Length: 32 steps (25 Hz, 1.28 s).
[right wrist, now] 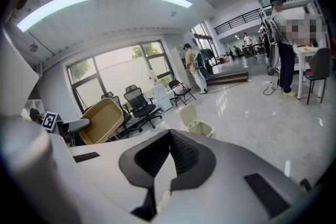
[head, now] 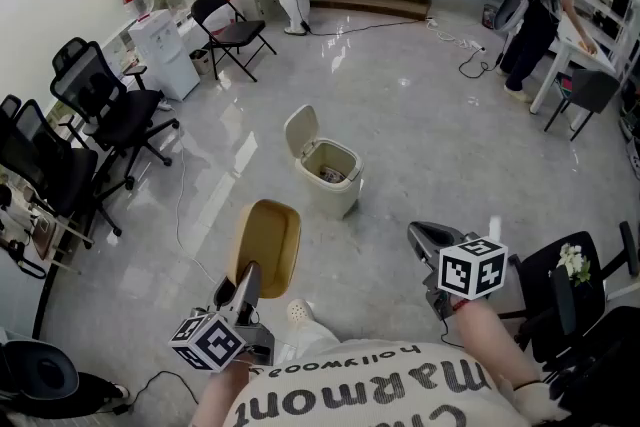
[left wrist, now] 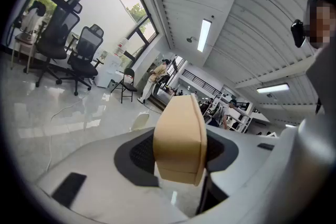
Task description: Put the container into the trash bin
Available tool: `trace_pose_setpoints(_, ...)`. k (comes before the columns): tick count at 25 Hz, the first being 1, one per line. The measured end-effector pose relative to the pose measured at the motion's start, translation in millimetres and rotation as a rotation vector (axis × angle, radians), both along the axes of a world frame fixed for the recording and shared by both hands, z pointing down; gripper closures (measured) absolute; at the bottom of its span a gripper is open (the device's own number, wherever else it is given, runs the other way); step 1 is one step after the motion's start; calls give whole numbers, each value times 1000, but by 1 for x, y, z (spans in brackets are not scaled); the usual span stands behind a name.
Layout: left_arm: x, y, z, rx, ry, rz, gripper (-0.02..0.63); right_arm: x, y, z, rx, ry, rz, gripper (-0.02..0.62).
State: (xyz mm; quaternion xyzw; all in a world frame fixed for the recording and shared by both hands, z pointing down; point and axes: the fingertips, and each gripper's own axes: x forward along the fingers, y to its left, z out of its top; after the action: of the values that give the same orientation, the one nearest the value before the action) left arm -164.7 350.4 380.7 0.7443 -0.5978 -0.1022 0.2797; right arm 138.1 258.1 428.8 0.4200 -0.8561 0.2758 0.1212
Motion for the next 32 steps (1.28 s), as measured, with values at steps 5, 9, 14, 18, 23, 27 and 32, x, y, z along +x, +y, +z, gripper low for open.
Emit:
trace_pose_setpoints(5,2,1,2,-1,-1,1,405,3,2,5,-5,1,3,592)
trace_pose_setpoints(9,5,-1,1,2,-2,0,405,7,1,5,-7,1,7,592)
trace_pose_setpoints(14,10,1,1,3,-1,-3,405,15,2,7,-18,-6,20,592)
trace_pose_setpoints(18,11,0,5,-7,-5,-10,405,19,-4,19,-60,-51,43,592)
trace_pose_setpoints(23,-6,-11,20,-53,4,-21,407,7,-16,31,-95,-64,57,592)
trace_pose_setpoints(27,-17,-46,20,-66,23,15,407,3,-34,31,-113,-30,95,592)
trace_pose_setpoints(32,-17,-113,14,-53,37,106,407,6,-68,28,-138,-25,176,592)
